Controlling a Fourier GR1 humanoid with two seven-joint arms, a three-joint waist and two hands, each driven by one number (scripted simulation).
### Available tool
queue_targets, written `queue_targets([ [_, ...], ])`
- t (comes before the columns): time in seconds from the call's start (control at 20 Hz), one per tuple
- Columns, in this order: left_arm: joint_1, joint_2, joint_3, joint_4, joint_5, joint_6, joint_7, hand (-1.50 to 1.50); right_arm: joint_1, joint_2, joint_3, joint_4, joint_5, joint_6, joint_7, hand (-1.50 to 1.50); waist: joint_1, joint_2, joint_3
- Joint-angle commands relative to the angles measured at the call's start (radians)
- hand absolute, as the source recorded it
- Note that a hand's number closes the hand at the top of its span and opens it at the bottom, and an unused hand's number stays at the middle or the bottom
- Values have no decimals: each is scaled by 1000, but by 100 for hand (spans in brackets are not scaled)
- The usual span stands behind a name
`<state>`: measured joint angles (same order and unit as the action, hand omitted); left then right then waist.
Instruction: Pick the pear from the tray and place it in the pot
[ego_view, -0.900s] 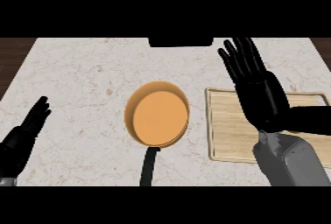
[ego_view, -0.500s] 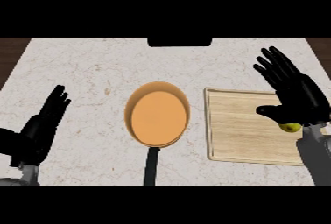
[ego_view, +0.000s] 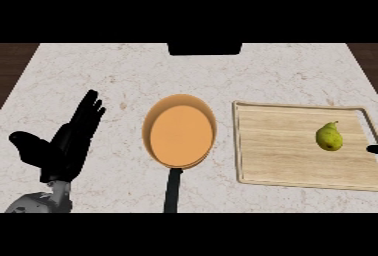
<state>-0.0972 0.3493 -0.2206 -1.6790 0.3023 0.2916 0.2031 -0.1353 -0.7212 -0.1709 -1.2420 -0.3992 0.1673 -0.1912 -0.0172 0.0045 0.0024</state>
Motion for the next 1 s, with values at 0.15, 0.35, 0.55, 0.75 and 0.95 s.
queue_targets([
  [0.15, -25, -24, -6, 29, -11, -12, 7, 0, -25, -272, -18, 119, 77, 213, 66, -150, 24, 0, -3],
  [0.35, -91, -32, 3, 36, -16, 15, 85, 0, -42, -408, -15, 149, 71, 396, 114, -150, 19, -1, -3],
  [0.55, -79, -30, 7, 22, -16, -19, 60, 0, -137, -438, 52, 247, 126, 510, 152, -150, 44, 2, -2],
  [0.75, -73, -43, 29, 37, -12, -19, 74, 0, -234, -411, 104, 241, 120, 556, 333, -150, 39, -1, -3],
  [0.95, -56, -51, 19, 13, -27, -38, 76, 0, -381, -346, 144, 355, 170, 590, 414, -150, 47, 0, -2],
])
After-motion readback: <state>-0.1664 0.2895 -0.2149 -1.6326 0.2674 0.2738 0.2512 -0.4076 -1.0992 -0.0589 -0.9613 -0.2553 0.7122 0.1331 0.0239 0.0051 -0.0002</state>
